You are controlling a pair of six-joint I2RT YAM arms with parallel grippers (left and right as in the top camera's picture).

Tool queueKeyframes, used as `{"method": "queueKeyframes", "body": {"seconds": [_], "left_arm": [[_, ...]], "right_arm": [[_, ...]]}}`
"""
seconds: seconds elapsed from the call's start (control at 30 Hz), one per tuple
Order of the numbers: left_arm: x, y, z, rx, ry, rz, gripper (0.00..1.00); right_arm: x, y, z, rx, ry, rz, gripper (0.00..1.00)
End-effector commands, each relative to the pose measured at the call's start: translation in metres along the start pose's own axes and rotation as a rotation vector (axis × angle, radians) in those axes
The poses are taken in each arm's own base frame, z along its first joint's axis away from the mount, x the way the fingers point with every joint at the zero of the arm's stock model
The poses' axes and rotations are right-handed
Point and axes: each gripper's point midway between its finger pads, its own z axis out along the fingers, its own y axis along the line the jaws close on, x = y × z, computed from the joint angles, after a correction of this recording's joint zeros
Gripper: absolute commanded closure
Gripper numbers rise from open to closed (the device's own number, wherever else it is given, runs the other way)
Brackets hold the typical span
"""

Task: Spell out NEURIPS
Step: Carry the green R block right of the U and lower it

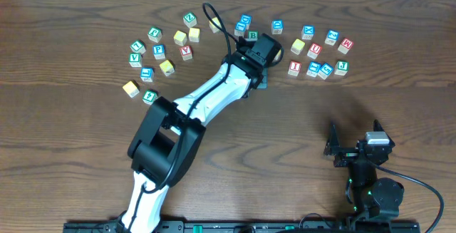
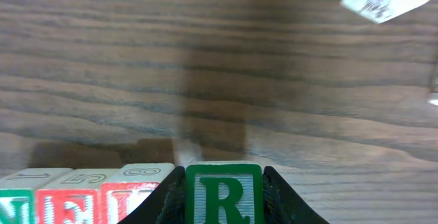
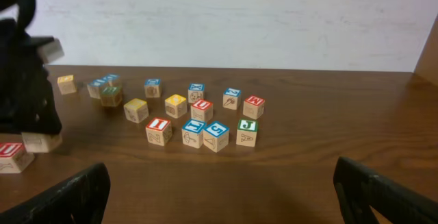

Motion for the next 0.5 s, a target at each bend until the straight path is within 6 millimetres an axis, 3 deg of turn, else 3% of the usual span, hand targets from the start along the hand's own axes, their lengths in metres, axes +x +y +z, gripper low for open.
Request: {"method": "queueKeyframes", "body": {"seconds": [0.0, 0.47], "left_arm": [[0.011, 0.005, 0.014, -0.027, 0.03, -0.023, 0.69], [0.02, 0.009, 0.024, -0.047, 0.057, -0.015, 0.68]], "right_arm": [[0.0, 0.0, 0.0, 0.0, -0.001, 0.009, 0.01], [0.0, 0.0, 0.0, 0.0, -0.001, 0.009, 0.01]]}}
